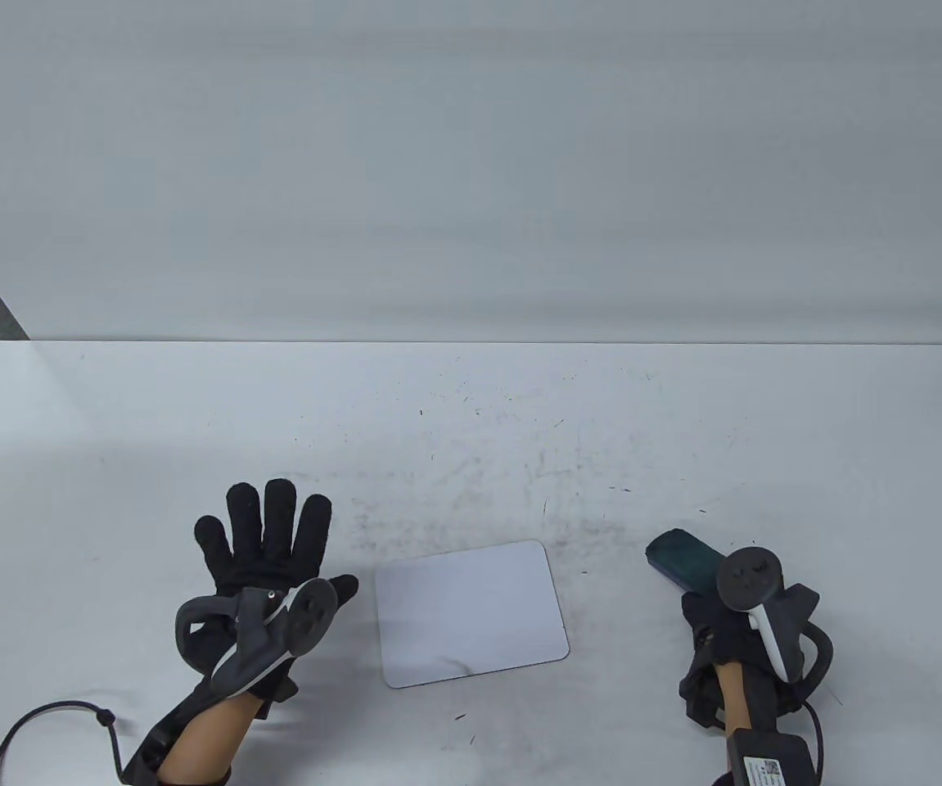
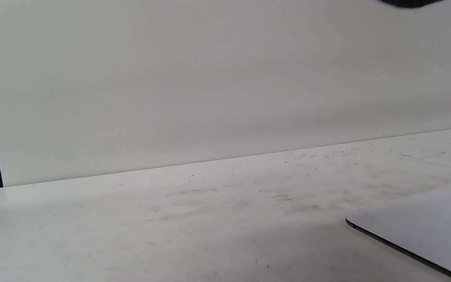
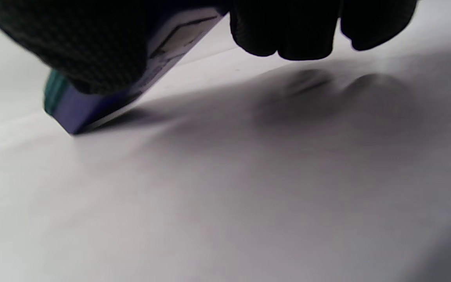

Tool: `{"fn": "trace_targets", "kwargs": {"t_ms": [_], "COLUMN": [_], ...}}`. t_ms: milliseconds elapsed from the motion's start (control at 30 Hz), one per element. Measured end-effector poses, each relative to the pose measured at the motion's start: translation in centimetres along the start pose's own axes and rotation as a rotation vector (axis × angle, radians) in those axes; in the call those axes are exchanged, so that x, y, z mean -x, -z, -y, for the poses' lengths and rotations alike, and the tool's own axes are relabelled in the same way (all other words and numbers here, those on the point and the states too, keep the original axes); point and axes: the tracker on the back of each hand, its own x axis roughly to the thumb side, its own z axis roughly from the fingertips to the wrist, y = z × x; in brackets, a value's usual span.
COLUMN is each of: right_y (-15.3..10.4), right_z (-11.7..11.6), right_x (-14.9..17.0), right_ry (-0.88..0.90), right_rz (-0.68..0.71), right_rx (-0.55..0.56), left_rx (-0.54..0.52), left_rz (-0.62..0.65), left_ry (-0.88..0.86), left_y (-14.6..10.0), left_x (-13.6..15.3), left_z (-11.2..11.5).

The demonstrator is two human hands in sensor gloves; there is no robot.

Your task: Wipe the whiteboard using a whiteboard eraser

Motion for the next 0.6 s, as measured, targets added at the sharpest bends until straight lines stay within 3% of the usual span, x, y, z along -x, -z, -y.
{"fn": "trace_targets", "kwargs": {"t_ms": [133,233,300,433,600], "right_y": [0.3,0.1,-0.3,-1.9,-4.5], "right_z": [-0.3,-0.5,0.0,2.0,4.3], "right_x": [0.1,0.1,0.0,-1.1,-3.6], "right_ry": [-0.183,-0.321,-0.355,-0.313,-0.213], "right_rz": [-0.073,-0.124,-0.101,-0.006,0.259], "right_rx": [-0.023,-0.102,-0.093,0.086,0.312], "left_rx": [0.005,0.006,0.006,0.008,0.016], "left_rz": [0.007,0.006,0.007,0.011,0.024], "left_ry": [0.015,0.010,0.012,0.012,0.013], "left_y": [0.1,0.1,0.2,0.2,0.1], "left_x": [-0.4,-0.5,-0.5,-0.6,-0.9], "left_z": [0.2,0.2,0.2,0.2,0.2]}}
